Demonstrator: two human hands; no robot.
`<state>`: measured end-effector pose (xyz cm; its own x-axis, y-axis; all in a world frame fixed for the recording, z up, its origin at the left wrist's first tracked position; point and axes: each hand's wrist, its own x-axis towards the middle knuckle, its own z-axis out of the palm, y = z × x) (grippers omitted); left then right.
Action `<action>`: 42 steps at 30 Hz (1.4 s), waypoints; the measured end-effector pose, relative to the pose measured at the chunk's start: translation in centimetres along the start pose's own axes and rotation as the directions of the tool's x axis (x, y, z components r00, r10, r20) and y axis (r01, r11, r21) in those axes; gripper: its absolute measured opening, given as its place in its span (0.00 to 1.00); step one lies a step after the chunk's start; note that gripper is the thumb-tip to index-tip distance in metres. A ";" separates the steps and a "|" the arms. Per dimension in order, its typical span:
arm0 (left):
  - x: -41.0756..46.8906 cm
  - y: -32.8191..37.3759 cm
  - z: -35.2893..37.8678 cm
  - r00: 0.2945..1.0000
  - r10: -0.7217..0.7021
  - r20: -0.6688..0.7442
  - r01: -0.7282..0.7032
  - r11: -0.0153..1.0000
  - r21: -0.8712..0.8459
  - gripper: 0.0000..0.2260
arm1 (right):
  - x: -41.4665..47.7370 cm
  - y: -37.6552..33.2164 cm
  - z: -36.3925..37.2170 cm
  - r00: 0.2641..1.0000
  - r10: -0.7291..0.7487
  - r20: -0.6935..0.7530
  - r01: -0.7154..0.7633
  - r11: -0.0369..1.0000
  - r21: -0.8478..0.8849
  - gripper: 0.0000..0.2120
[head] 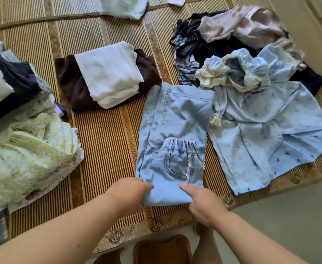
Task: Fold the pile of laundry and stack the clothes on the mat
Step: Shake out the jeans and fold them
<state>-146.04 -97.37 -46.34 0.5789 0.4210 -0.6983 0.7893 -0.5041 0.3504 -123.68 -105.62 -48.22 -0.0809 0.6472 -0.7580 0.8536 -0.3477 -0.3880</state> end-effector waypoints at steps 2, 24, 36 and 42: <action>-0.4 0.0 0.0 0.997 0.012 -0.082 -0.012 1.000 -0.009 0.10 | -0.6 0.2 -1.9 0.988 0.015 0.151 -0.011 1.000 -0.026 0.30; 10.9 -0.5 -10.5 0.730 -0.588 -0.348 0.084 0.582 -0.809 0.17 | 9.5 0.2 -17.1 0.891 0.086 -0.445 0.040 0.963 0.266 0.23; 13.5 -0.1 -3.1 0.892 -0.430 0.138 0.451 0.867 -0.210 0.38 | 11.1 1.7 -9.2 0.990 0.042 -0.137 -0.096 0.902 -0.420 0.26; 12.1 -1.7 -4.3 0.899 -0.430 -0.080 0.428 0.903 -0.044 0.31 | 9.1 -2.0 -5.0 1.000 -0.003 0.018 0.010 0.926 -0.376 0.25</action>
<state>-139.51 -88.22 -52.72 0.1977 0.6555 -0.7288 0.9692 -0.2421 0.0452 -123.54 -95.69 -51.76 -0.0933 0.6358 -0.7662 0.9836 -0.0603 -0.1699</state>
